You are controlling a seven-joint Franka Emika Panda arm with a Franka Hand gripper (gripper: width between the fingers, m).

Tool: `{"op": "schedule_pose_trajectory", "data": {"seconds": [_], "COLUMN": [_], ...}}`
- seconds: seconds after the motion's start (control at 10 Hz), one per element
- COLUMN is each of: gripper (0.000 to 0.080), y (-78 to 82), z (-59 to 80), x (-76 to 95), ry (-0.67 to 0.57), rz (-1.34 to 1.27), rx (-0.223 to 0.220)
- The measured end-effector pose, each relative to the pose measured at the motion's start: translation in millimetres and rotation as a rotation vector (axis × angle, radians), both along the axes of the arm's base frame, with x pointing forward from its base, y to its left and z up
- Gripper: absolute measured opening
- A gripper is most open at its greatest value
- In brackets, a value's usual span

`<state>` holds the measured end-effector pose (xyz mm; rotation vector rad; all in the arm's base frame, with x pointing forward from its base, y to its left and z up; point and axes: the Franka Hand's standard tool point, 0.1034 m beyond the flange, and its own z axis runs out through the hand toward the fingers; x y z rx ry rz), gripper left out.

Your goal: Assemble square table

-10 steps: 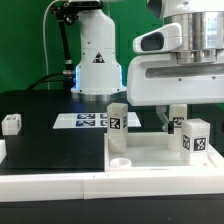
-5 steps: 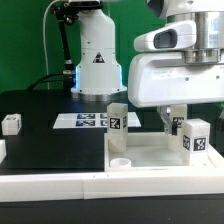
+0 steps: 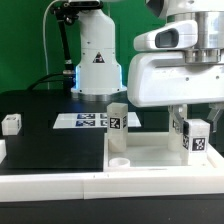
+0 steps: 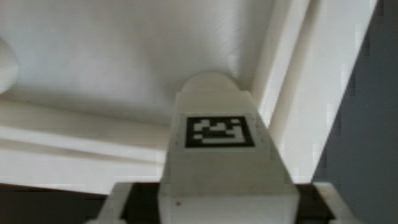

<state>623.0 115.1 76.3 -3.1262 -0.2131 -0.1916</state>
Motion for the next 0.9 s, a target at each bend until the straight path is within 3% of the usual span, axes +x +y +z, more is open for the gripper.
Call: {"op": "schedule_pose_trajectory", "data": {"seconds": [0.2, 0.7, 0.9], "gripper": [0.0290, 0.0294, 0.0300], "y": [-0.1, 0.6, -7.3], "z": [0.0, -0.7, -0.9], "x": [0.0, 0.5, -0.5], "ry": [0.001, -0.013, -0.015], "rz": [-0.046, -0.522, -0.625], "rx": [0.006, 0.064, 0.062]}}
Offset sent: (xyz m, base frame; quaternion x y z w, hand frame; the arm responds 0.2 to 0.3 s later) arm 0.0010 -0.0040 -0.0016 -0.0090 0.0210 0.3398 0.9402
